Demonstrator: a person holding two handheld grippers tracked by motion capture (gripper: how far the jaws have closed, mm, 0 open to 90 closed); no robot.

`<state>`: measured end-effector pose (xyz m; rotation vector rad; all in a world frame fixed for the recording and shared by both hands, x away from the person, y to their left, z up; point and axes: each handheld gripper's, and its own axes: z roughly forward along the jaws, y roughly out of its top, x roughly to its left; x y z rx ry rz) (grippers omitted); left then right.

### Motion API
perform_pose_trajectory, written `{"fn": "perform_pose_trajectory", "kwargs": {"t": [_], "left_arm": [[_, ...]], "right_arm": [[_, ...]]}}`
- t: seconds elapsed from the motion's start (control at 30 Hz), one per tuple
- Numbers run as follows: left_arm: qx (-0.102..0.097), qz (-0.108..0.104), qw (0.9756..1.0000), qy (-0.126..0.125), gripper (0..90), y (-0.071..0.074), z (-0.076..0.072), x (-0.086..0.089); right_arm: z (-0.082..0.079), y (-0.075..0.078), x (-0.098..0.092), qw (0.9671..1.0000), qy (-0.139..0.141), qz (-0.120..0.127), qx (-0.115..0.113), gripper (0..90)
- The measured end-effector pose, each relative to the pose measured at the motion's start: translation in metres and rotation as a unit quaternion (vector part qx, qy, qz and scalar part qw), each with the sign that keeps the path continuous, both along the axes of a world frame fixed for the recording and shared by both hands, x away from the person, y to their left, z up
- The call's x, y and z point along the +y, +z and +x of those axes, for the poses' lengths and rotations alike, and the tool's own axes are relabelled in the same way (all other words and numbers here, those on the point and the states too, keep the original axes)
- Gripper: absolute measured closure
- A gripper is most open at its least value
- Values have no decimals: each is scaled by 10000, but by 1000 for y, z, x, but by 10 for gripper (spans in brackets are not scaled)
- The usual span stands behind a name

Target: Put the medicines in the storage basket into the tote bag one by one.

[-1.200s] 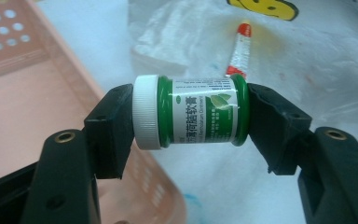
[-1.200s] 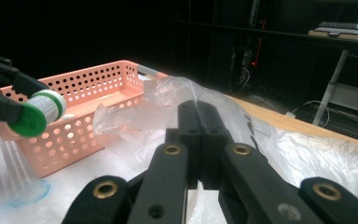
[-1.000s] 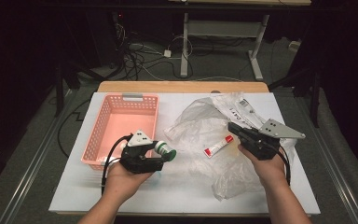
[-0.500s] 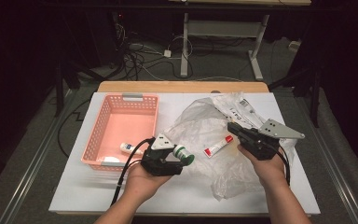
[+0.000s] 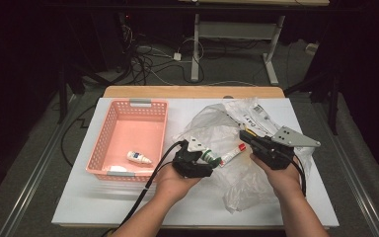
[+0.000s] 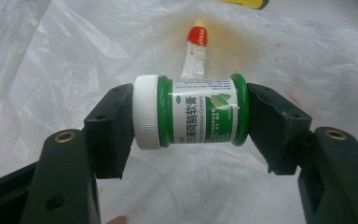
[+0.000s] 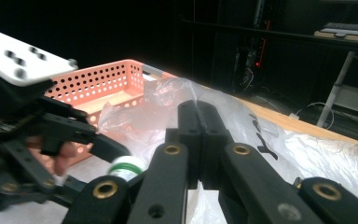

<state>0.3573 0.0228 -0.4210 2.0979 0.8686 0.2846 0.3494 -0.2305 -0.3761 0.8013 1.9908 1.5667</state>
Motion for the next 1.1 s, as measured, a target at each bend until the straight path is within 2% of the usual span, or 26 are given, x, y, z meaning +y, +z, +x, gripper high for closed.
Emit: {"fn": "perform_pose_trajectory", "kwargs": {"t": [0.17,0.4,0.57,0.77,0.9,1.0,1.1], "left_arm": [[-18,-9,10000,81,350,-4,15,-14],[-183,83,9995,245,350,-10,36,-33],[-200,240,9990,323,350,-17,50,-46],[-183,271,9984,462,350,-25,65,-57],[-94,258,9981,544,349,-32,74,-61],[-4,237,9986,480,346,-35,77,-62],[58,120,9991,406,289,-34,75,-61]], "right_arm": [[1,-1,0,10000,2,-1,-19,900],[1,-1,-1,10000,-6,21,14,900],[2,-2,-1,10000,-6,24,24,900],[3,-4,-1,10000,-23,24,38,900],[3,-4,-1,10000,3,-12,44,900],[2,-4,-1,10000,2,1,49,900],[3,-5,-2,10000,-3,12,55,900]]}}
